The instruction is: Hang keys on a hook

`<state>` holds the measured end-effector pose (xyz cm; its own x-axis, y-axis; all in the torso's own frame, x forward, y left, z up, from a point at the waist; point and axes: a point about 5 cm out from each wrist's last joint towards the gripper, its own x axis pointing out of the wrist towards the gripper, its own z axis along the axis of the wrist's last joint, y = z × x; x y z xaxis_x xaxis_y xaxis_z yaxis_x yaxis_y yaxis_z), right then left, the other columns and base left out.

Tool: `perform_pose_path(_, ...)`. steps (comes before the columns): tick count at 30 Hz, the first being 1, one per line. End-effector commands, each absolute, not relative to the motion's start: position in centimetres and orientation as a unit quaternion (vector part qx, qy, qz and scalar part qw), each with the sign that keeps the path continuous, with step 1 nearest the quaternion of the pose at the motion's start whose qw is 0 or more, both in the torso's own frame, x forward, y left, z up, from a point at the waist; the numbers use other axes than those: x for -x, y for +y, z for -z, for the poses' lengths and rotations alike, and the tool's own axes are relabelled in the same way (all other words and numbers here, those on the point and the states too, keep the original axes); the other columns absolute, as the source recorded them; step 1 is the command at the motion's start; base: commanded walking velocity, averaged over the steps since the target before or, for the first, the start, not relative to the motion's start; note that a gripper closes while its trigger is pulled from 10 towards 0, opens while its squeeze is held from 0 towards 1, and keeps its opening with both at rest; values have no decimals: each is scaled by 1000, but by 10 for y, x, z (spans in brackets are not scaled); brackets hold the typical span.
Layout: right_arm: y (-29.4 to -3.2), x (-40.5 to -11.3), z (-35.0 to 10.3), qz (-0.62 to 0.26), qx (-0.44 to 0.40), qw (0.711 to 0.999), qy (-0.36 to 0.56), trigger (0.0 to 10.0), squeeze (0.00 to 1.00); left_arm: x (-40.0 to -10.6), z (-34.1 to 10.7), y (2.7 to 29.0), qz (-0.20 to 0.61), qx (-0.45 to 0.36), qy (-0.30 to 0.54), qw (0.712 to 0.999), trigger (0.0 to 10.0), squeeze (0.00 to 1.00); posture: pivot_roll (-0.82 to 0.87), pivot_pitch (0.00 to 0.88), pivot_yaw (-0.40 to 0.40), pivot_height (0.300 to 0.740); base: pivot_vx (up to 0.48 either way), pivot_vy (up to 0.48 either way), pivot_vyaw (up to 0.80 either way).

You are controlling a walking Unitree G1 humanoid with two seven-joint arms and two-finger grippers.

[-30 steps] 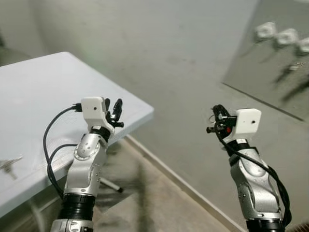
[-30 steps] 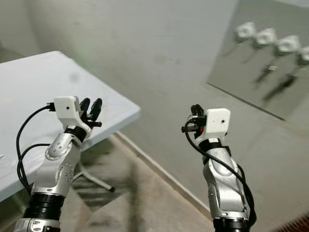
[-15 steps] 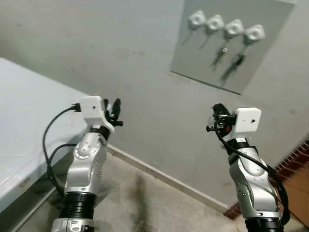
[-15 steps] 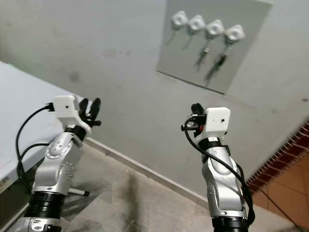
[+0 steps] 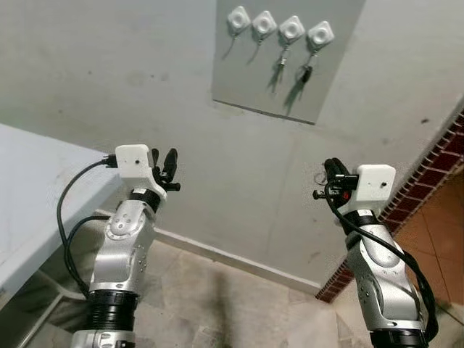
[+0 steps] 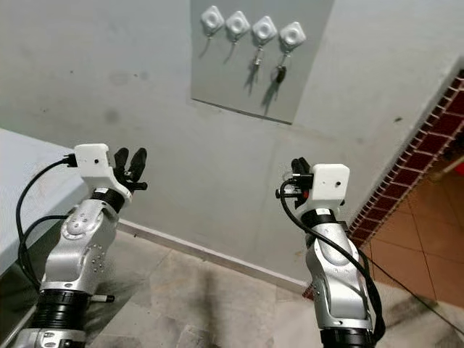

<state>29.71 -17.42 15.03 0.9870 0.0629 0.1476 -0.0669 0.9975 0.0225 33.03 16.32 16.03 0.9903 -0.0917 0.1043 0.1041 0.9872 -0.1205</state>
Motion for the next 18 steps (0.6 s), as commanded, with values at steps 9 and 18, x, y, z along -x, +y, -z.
perform_pose_path(9, -171, -288, -148, -16, -27, 997, -76, 10000, 0, -322, -163, 164, 56, 50, -46, 996, 10000, 0, 139, 34, -11, 740, 0, 0, -742)
perform_pose_path(18, -172, -281, -146, -24, -29, 996, -76, 10000, 0, -317, -160, 155, 64, 70, -40, 995, 10000, 0, 135, 45, -25, 740, 0, 0, -344)
